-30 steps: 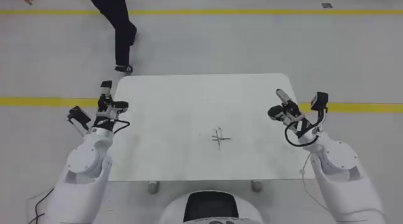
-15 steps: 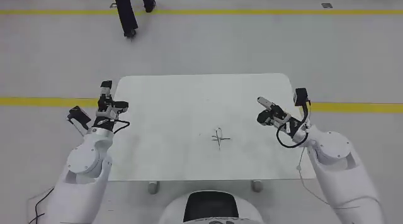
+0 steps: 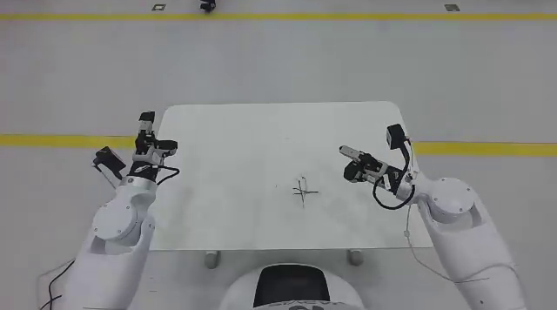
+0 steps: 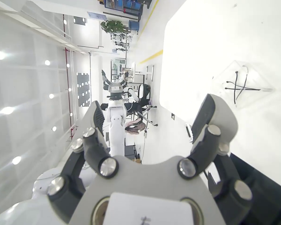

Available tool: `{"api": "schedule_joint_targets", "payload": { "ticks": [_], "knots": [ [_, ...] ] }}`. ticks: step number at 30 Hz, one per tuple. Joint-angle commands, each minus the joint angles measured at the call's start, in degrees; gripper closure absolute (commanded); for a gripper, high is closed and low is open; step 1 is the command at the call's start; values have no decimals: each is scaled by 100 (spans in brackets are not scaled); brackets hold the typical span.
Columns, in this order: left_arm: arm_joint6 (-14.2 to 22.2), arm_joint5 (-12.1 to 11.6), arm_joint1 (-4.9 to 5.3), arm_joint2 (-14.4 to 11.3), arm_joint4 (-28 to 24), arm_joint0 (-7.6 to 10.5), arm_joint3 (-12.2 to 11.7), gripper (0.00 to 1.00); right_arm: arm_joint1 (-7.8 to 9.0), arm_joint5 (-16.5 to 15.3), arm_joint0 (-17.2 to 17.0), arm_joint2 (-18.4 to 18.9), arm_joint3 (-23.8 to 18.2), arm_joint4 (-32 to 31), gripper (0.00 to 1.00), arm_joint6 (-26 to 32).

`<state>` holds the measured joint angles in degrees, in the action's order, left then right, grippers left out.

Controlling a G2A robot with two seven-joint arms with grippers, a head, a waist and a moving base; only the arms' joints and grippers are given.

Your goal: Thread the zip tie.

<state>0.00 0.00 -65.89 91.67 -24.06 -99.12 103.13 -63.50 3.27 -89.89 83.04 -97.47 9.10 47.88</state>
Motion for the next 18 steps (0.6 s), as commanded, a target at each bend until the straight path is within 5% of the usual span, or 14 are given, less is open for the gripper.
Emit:
{"api": "schedule_joint_targets", "payload": {
  "ticks": [1, 11, 18],
  "knots": [
    [0, 0, 0, 0, 0, 0, 0, 0, 7, -26, 52, -109, -92, -209, 0, 132],
    [0, 0, 0, 0, 0, 0, 0, 0, 0, 344, 1178, -1264, 145, -1535, 0, 1170],
    [0, 0, 0, 0, 0, 0, 0, 0, -4, 303, 1263, -1336, 205, -1611, 0, 1179]
  ]
}}
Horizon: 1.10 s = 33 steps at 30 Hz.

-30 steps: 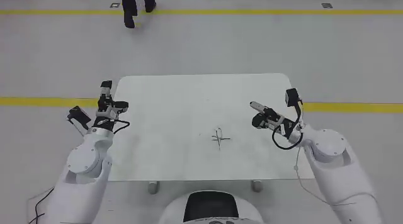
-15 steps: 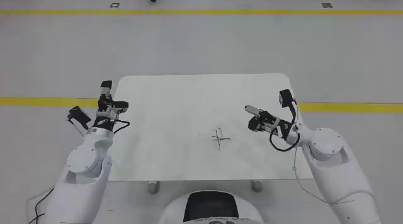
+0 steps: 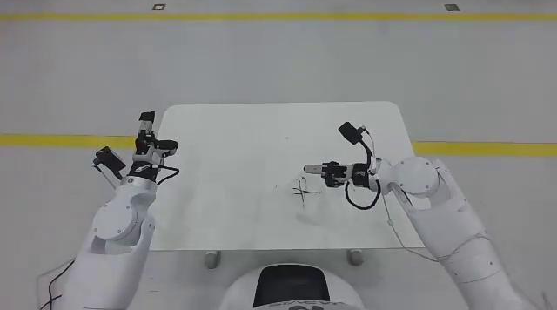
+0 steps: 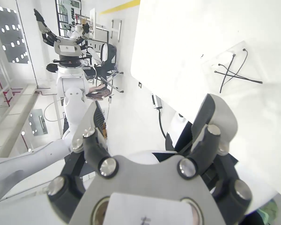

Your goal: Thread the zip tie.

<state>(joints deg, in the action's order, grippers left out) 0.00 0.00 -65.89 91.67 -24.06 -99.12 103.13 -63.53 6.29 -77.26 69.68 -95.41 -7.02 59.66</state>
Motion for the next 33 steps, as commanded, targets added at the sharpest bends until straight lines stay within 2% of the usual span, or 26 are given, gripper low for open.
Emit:
{"api": "schedule_joint_targets", "payload": {
  "ticks": [1, 4, 5, 9, 13, 15, 17, 26, 28, 29, 31, 33],
  "knots": [
    [0, 0, 0, 0, 0, 0, 0, 0, 0, 1, 0, 0, -1, 1, 0, 0],
    [0, 0, 0, 0, 0, 0, 0, 0, 3, -60, 24, -80, -83, -150, 0, 52],
    [0, 0, 0, 0, 0, 0, 0, 0, 7, -61, 95, -195, -127, -369, 0, 153],
    [0, 0, 0, 0, 0, 0, 0, 0, 7, 308, 525, -579, -138, -1023, 0, 671],
    [0, 0, 0, 0, 0, 0, 0, 0, -48, 721, 1085, -1195, 41, -1698, 0, 1299],
    [0, 0, 0, 0, 0, 0, 0, 0, -119, 949, 1370, -1545, 150, -1915, 0, 1384],
    [0, 0, 0, 0, 0, 0, 0, 0, -180, 949, 1566, -1870, 279, -2058, 0, 1526],
    [0, 0, 0, 0, 0, 0, 0, 0, -180, 949, 1566, -1870, 279, -2058, 0, 1526],
    [0, 0, 0, 0, 0, 0, 0, 0, -173, 945, 1567, -1889, 290, -2249, 0, 1404],
    [0, 0, 0, 0, 0, 0, 0, 0, -164, 1016, 1556, -2010, 272, -2677, 0, 1316],
    [0, 0, 0, 0, 0, 0, 0, 0, -179, 1222, 1658, -2249, 264, -3186, 0, 1515],
    [0, 0, 0, 0, 0, 0, 0, 0, -237, 1320, 1813, -2448, 410, -3366, 0, 1649]
  ]
}}
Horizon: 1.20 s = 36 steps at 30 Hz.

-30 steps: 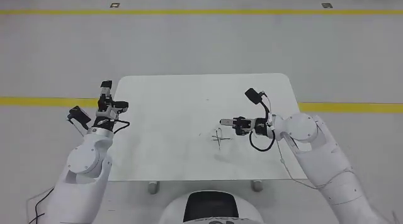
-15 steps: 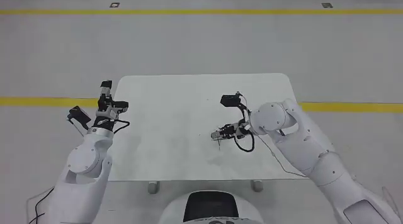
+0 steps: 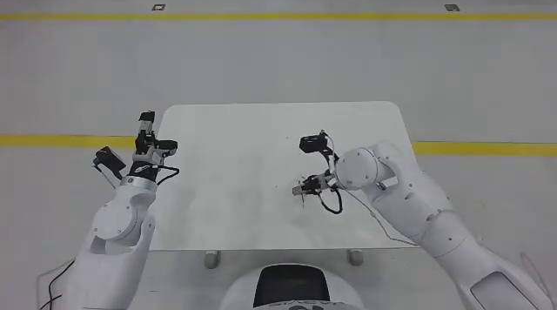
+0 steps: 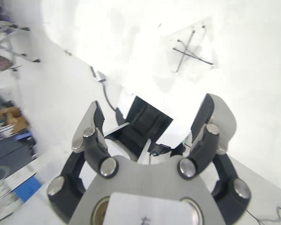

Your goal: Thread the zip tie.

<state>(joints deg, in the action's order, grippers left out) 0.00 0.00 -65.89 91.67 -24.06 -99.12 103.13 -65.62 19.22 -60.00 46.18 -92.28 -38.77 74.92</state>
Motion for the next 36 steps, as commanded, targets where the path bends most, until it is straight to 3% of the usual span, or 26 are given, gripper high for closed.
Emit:
{"api": "schedule_joint_targets", "payload": {
  "ticks": [1, 4, 10, 20, 22, 25, 33, 36],
  "knots": [
    [0, 0, 0, 0, 0, 0, 0, 0, -61, 26, 177, -202, 219, -355, 0, 191],
    [0, 0, 0, 0, 0, 0, 0, 0, -237, 26, 406, -464, 670, -663, 0, 309],
    [0, 0, 0, 0, 0, 0, 0, 0, -668, 26, 677, -732, 1403, -611, 0, 304],
    [0, 0, 0, 0, 0, 0, 0, 0, -698, 26, 692, -715, 1403, -620, 0, 250],
    [0, 0, 0, 0, 0, 0, 0, 0, -705, -52, 709, -841, 1418, -887, 0, 173],
    [0, 0, 0, 0, 0, 0, 0, 0, -808, -15, 813, -1100, 1578, -1132, 0, 103],
    [0, 0, 0, 0, 0, 0, 0, 0, -1152, 26, 1187, -1440, 2292, -965, 0, 29],
    [0, 0, 0, 0, 0, 0, 0, 0, -1208, -59, 1225, -1528, 2339, -964, 0, 54]
  ]
}}
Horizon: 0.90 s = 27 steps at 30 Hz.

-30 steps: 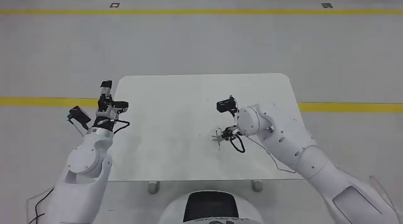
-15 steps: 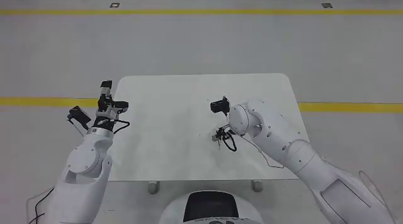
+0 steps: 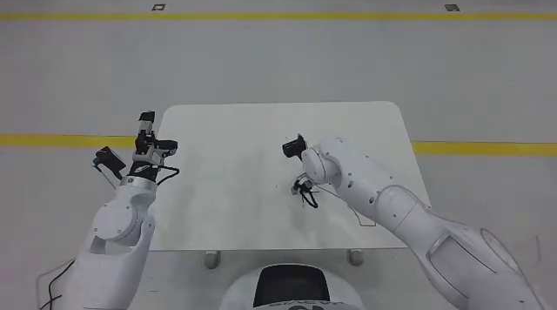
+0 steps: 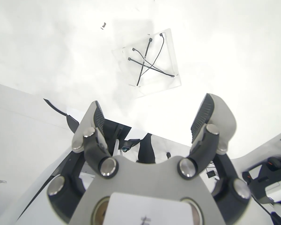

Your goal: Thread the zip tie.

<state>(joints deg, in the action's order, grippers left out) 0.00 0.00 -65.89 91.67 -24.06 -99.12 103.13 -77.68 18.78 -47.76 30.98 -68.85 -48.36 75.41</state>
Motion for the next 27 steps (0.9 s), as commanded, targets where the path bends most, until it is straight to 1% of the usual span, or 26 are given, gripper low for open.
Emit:
{"api": "schedule_joint_targets", "payload": {
  "ticks": [1, 9, 10, 11, 16, 23, 27],
  "knots": [
    [0, 0, 0, 0, 0, 0, 0, 0, -1, -16, 1, -8, -3, -4, 0, 5],
    [0, 0, 0, 0, 0, 0, 0, 0, -1, -16, 1, -8, -3, -4, 0, 5],
    [0, 0, 0, 0, 0, 0, 0, 0, 1, 19, -11, 17, 48, 4, 0, -49],
    [0, 0, 0, 0, 0, 0, 0, 0, -5, 53, -57, 64, 168, 39, 0, -235],
    [0, 0, 0, 0, 0, 0, 0, 0, -105, 70, -68, 168, 516, 135, 0, -361],
    [0, 0, 0, 0, 0, 0, 0, 0, -114, 70, -69, 182, 521, 143, 0, -381],
    [0, 0, 0, 0, 0, 0, 0, 0, -127, 70, -130, 128, 537, -34, 0, -558]
  ]
}}
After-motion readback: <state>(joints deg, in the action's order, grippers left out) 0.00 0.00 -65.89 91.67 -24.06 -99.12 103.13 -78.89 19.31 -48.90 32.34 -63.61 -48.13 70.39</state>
